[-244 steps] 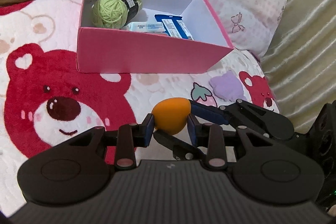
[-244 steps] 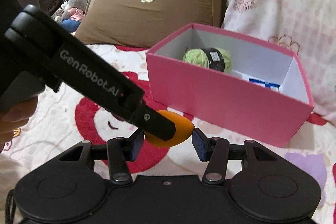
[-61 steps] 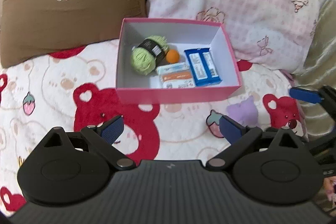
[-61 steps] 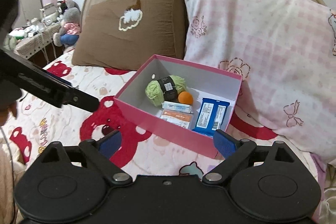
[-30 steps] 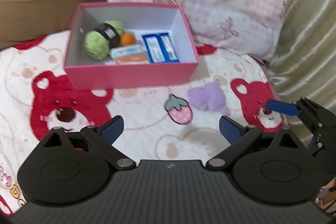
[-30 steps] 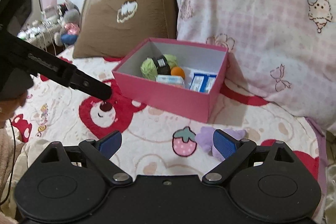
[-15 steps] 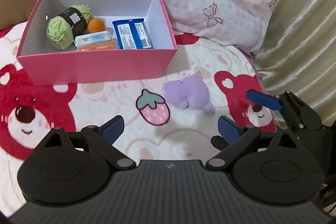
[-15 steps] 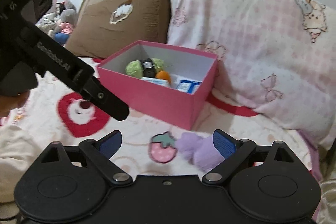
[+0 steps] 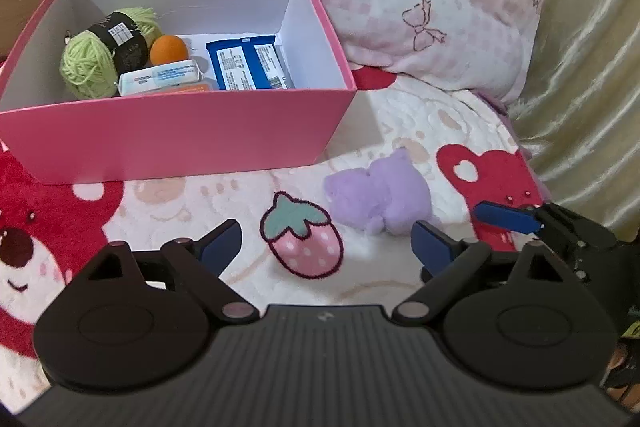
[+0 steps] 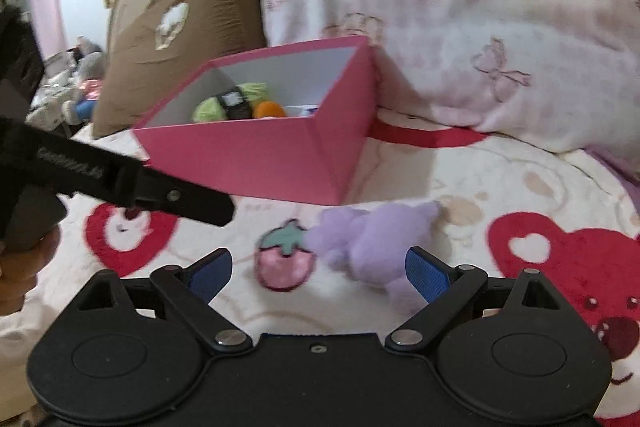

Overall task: Organize objects
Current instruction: 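Close the left tool on the lilac plush toy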

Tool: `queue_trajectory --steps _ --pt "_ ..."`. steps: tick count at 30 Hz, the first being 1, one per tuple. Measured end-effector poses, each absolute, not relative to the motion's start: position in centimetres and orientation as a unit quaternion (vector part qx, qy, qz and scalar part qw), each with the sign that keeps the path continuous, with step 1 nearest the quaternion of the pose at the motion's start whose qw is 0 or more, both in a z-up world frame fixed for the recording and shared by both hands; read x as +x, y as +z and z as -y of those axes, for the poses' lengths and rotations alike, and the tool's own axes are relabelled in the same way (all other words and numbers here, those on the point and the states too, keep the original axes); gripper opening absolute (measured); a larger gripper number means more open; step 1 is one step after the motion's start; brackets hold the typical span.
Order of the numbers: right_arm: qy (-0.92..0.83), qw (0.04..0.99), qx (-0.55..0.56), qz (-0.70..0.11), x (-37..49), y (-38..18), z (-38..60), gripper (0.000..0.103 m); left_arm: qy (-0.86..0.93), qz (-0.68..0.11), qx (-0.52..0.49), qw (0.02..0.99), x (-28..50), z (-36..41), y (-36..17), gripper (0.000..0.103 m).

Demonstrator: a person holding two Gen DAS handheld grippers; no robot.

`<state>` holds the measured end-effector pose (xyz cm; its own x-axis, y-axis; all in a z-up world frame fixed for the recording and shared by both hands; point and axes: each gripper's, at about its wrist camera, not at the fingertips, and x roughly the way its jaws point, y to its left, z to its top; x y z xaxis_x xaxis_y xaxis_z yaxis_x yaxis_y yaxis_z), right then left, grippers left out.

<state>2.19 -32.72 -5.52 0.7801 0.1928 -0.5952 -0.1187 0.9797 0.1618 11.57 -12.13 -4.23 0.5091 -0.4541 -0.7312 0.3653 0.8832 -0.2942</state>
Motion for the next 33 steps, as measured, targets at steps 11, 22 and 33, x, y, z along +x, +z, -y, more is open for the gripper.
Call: queue_trajectory --steps 11,22,33 --pt "0.038 0.940 0.039 -0.336 4.0 -8.6 34.4 0.086 -0.258 -0.428 -0.076 0.863 13.3 14.8 -8.0 0.084" --pt "0.044 0.936 -0.010 -0.350 6.8 -9.9 33.7 0.063 -0.249 -0.432 -0.085 0.863 15.1 16.6 -10.3 0.064" --pt "0.066 0.919 0.149 -0.358 8.4 -11.2 37.4 0.065 -0.275 -0.431 -0.139 0.848 16.2 16.3 -11.0 0.039"
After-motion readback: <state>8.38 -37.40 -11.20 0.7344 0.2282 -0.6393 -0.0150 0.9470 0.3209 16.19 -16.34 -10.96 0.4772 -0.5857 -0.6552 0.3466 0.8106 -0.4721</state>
